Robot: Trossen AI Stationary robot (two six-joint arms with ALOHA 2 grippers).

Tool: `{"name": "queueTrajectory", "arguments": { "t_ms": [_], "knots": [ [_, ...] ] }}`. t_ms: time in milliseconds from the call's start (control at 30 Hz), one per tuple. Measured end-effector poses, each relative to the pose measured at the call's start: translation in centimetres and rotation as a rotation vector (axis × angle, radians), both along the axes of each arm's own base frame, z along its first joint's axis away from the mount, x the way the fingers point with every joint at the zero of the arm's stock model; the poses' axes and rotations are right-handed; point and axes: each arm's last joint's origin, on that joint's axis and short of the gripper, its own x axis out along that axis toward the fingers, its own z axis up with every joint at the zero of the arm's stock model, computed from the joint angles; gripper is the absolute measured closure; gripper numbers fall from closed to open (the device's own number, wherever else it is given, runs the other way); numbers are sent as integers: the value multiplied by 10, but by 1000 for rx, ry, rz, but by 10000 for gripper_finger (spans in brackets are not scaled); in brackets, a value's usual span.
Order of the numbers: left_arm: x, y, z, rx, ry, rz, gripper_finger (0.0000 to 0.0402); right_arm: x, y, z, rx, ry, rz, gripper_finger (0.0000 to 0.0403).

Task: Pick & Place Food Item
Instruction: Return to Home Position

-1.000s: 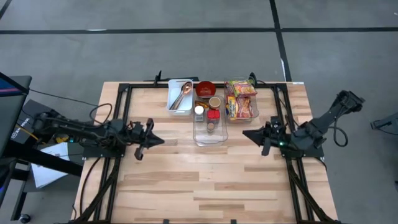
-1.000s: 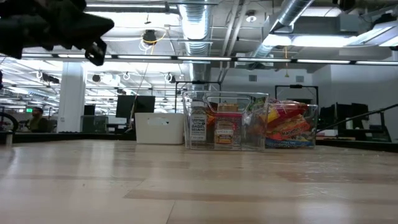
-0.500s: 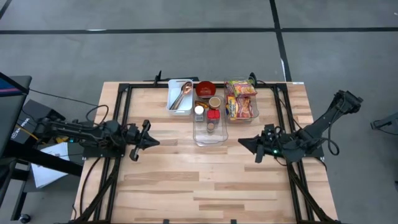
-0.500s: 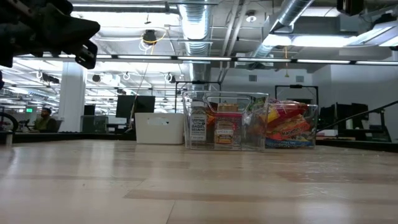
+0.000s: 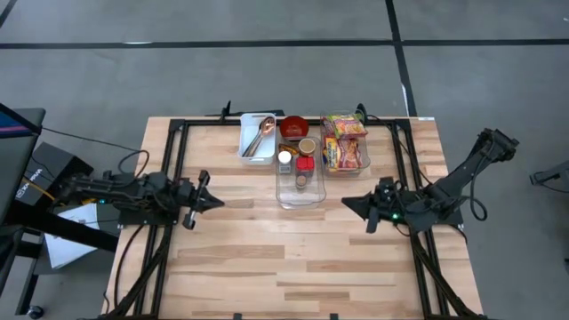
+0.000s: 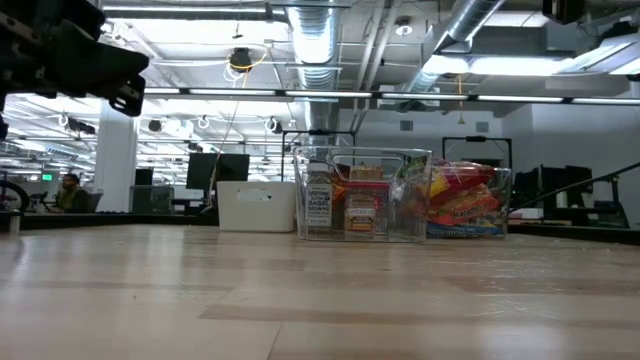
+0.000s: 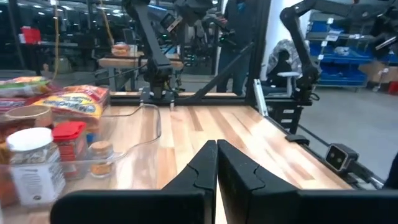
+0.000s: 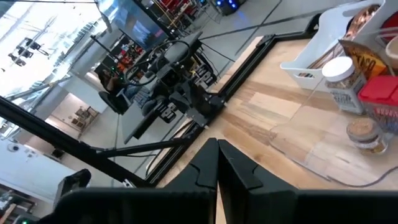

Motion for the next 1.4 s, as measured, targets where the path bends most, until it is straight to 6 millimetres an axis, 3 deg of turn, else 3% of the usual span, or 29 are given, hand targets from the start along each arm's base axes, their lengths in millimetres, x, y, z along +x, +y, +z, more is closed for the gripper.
{"name": "queueTrajectory", "arguments": {
  "t_ms": [267, 667, 767, 1000, 1167, 1400],
  "knots": [
    [-10, 2, 6, -5, -83, 26, 395, -6, -5, 8, -66, -10, 24, 403],
    [-6, 7, -6, -108, 60, 143, 391, -24, -18, 21, -267, 16, 93, 403],
    [-4, 6, -9, -104, 94, 146, 391, -26, -21, 21, -321, 39, 192, 403],
    [1, 6, -14, -96, 155, 151, 391, -10, -34, 26, -494, -18, 519, 403],
    [3, 6, -17, -92, 194, 153, 390, 7, -56, 35, -641, -164, 668, 403],
    [5, 6, -21, -87, 232, 155, 389, 26, -90, 26, -715, -207, 879, 403]
  ]
}}
